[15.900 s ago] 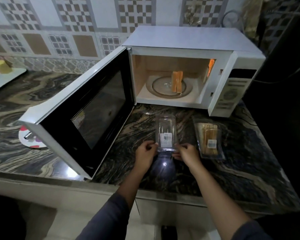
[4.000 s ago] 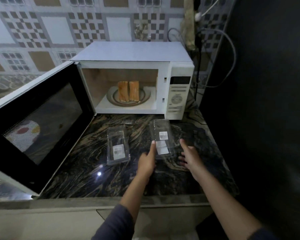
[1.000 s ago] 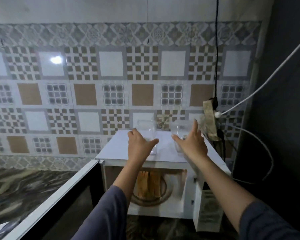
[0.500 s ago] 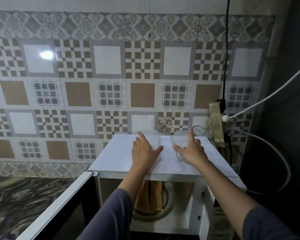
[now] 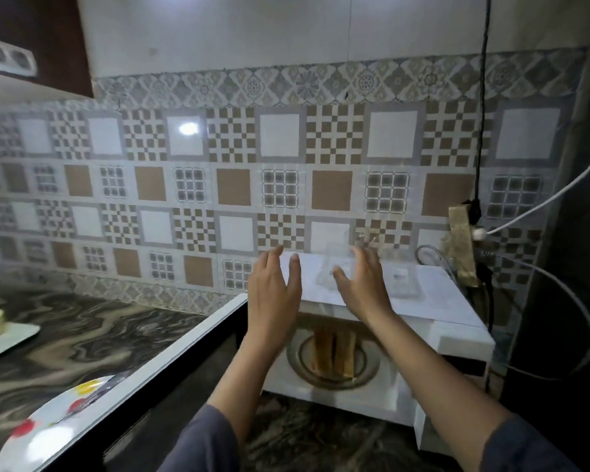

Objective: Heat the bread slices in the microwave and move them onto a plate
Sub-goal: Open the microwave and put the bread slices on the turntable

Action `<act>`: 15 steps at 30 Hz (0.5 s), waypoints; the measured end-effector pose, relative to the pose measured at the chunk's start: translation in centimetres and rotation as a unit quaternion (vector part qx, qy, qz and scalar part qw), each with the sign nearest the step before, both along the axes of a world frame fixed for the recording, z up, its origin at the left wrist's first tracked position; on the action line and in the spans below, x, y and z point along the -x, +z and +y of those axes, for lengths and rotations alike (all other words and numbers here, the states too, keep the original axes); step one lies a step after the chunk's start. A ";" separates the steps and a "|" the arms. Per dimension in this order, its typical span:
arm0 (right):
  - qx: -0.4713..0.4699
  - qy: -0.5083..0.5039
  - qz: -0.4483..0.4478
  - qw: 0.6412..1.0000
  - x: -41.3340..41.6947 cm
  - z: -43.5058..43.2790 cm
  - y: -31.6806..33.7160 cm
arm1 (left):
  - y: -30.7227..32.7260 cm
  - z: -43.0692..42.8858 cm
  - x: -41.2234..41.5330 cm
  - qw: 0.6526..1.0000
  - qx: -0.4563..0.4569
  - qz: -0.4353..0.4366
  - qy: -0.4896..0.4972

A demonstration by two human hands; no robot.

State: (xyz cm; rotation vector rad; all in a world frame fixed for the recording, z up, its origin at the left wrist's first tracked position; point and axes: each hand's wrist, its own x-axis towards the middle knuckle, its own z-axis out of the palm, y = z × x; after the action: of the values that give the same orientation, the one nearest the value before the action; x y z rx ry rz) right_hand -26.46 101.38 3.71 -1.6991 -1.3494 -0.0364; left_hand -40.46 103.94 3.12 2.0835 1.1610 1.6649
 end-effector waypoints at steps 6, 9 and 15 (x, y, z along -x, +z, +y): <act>0.007 0.155 0.014 0.988 11.2 -1.6 -2.5 | -1.4 -4.9 11.2 0.992 -0.053 -0.040 0.111; 0.010 0.220 0.000 0.976 16.9 -2.2 -3.1 | -2.6 -6.5 16.9 0.979 -0.045 -0.086 0.178; -0.044 0.385 -0.034 0.921 26.0 -5.0 -4.8 | -7.7 -8.8 25.2 0.933 0.081 -0.250 0.244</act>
State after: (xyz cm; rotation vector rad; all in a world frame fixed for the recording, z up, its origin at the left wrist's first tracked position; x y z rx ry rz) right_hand -52.51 96.38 -1.12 -1.0028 -1.9515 0.2915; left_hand -65.62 95.09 -4.59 1.2109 1.6328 2.0517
